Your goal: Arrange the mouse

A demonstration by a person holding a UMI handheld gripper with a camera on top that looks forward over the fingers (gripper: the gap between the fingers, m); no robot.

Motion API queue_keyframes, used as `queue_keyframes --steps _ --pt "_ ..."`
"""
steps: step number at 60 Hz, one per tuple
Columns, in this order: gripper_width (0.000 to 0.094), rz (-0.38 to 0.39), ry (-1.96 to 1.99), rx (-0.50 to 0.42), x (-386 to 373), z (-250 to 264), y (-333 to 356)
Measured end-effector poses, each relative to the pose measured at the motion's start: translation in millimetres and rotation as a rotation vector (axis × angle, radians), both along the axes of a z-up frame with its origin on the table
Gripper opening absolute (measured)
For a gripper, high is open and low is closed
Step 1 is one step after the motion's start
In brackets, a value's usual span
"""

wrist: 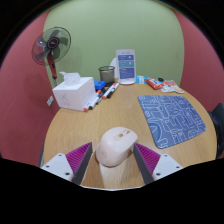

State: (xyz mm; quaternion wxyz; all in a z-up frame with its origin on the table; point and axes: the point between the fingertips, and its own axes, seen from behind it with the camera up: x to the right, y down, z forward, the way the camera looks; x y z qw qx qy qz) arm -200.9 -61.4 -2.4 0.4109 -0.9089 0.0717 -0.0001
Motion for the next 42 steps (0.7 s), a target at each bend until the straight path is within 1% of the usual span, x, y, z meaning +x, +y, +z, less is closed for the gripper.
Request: queue_keyframes --steps 3,9,11,13,14,16,17,18,20,28,33,36,40,42 --pt "0.0835 -0.010 -0.002 -0.002 2 -1 10" --pt "0.0811 0.006 -0.011 -0.011 -2 -7 26" --pt "0.0775 0.018 -0.031 -0.006 -2 -7 32" --pt "0.0719 0.032 -0.054 -0.007 -2 -9 36" --pt "0.0715 0.038 -0.069 -0.008 -2 -9 38" --pt "0.0623 0.051 -0.083 0.000 -3 -8 42" --pt "0.0553 0.057 -0.085 -0.002 -5 -9 43" --pt "0.0537 0.063 -0.080 -0.001 -7 -9 44" --pt "0.0533 0.065 -0.073 -0.004 -9 -10 44" --pt "0.0422 0.065 -0.078 0.006 -8 -8 46" --pt "0.0391 0.080 -0.087 -0.002 -11 -4 46" --pt "0.0387 0.087 -0.076 0.017 -17 9 47" --pt "0.0388 0.105 -0.064 0.067 -26 46 50" --pt "0.0388 0.129 -0.059 0.105 -32 72 51"
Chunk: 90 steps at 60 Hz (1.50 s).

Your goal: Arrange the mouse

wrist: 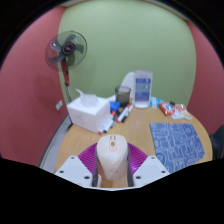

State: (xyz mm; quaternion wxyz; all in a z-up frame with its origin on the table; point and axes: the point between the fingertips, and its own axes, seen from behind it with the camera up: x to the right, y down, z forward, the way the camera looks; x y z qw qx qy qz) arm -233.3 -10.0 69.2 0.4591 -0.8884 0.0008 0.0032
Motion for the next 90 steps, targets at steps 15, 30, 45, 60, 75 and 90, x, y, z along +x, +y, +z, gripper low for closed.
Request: queue_keyframes --steps 15,30,45,60,75,90 --pt "0.0386 0.045 -0.009 0.343 58 210 28" --pt "0.0384 -0.089 -0.035 0.214 246 115 53" --pt "0.0393 -0.034 0.000 -0.035 293 -54 48" --pt "0.0825 -0.005 0.012 -0.056 296 -46 27" --pt "0.0842 -0.026 -0.038 0.011 282 52 -45" --pt "0.0845 -0.079 -0.088 0.079 256 130 -146"
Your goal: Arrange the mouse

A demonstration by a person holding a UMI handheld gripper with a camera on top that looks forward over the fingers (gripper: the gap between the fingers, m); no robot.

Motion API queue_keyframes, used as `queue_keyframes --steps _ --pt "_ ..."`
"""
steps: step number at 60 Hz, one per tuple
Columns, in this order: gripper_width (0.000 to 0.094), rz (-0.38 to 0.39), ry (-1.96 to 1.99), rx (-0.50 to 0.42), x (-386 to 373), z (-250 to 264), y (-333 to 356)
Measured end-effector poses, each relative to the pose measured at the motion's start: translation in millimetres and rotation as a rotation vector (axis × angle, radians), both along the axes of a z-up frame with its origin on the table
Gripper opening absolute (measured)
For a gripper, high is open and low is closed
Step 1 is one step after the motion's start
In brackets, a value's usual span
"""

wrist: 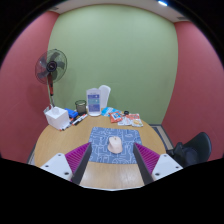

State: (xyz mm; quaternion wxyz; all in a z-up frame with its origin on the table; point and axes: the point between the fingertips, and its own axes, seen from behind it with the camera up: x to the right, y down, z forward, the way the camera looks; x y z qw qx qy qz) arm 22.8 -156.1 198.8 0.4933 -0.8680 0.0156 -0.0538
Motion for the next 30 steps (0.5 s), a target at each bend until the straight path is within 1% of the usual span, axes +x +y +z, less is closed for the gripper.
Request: queue_keyframes --steps 14,30 --pt "0.0842 -0.051 -0.006 0.020 -14 25 -72" --pt "0.0840 -0.050 -0.031 0.038 -24 43 -100"
